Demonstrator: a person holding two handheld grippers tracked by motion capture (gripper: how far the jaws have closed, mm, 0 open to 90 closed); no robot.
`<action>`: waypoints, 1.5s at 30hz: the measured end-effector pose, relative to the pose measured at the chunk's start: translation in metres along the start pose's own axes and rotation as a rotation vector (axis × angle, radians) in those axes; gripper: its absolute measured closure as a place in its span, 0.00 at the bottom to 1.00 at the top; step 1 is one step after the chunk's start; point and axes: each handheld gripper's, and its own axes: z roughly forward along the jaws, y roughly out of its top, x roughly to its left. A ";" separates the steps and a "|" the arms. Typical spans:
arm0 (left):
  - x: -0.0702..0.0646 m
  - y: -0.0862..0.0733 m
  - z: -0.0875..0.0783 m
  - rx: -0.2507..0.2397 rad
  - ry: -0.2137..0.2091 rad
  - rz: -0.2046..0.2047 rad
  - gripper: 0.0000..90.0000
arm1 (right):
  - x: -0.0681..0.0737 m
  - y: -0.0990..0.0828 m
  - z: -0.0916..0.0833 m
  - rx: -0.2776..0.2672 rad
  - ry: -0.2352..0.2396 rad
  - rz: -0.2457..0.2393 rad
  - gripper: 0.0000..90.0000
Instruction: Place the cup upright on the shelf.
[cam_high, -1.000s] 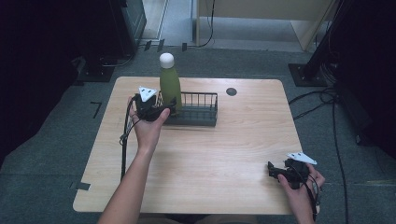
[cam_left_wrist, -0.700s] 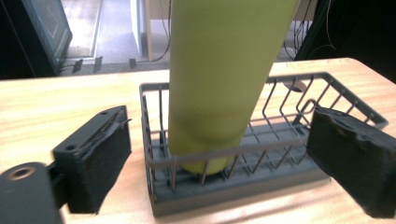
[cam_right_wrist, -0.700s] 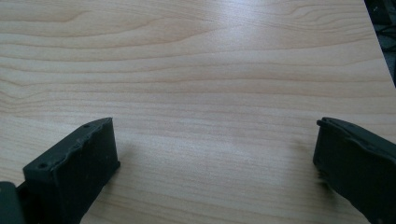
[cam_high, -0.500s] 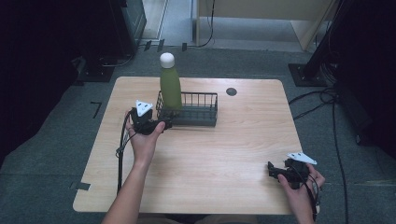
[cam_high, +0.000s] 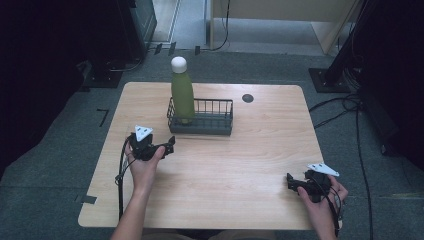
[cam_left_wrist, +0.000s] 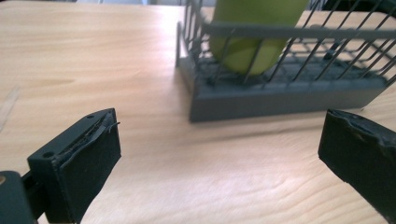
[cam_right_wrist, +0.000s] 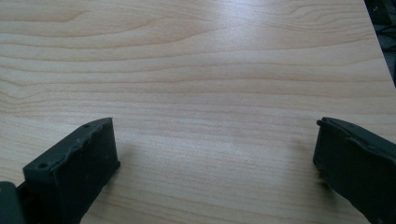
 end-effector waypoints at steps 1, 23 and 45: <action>0.000 0.000 0.000 0.000 0.000 0.000 0.00 | 0.000 0.000 0.000 0.000 0.000 0.000 0.00; 0.047 -0.074 -0.035 0.213 0.125 0.129 0.00 | 0.000 0.000 0.000 0.000 0.000 0.000 0.00; 0.077 -0.100 -0.077 0.246 0.173 0.038 0.01 | 0.000 0.000 0.000 -0.001 -0.001 0.000 0.00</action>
